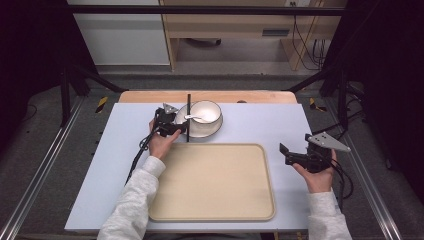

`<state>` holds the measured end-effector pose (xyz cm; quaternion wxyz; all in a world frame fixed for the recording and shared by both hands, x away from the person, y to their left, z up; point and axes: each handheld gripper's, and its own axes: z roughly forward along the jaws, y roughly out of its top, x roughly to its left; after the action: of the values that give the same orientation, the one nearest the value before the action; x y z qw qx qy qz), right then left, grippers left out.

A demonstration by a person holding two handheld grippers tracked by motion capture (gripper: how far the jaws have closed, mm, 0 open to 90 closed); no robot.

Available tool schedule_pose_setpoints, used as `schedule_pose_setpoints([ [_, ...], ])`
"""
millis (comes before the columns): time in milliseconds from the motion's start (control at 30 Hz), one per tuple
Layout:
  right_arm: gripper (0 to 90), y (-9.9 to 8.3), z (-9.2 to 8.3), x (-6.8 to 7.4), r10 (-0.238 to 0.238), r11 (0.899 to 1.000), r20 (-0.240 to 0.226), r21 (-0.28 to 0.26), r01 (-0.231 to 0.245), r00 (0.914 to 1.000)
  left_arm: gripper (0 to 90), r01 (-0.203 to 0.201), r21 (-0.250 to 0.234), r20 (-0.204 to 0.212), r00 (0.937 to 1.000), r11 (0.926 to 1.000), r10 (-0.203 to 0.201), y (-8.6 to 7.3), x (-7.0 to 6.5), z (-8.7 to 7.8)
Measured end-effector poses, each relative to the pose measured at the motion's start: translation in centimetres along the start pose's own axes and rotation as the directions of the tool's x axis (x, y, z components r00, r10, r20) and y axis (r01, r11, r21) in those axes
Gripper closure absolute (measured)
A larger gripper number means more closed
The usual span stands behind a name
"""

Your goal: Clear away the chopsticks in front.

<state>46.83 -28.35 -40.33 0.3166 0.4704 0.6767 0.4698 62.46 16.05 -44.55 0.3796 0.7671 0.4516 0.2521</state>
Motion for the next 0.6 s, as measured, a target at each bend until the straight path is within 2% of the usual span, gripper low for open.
schedule_pose_setpoints([
  [400,2.3,0.0,0.02,0.04,0.004,1.0,-0.006,0.005,-0.004,1.0,56.5,0.029,0.01,0.037,0.9989,0.9995,-0.03,-0.27,-0.42,0.79],
  [467,2.3,0.0,0.03,0.05,0.004,1.0,-0.006,0.005,-0.004,1.0,57.6,0.021,0.016,0.041,0.9989,0.9996,-0.022,-0.26,-0.42,0.79],
  [600,2.3,0.0,0.02,0.03,0.005,1.0,-0.007,0.005,-0.005,1.0,65.2,0.032,0.028,0.045,0.9985,0.9991,-0.033,-0.39,-0.44,1.0],
])
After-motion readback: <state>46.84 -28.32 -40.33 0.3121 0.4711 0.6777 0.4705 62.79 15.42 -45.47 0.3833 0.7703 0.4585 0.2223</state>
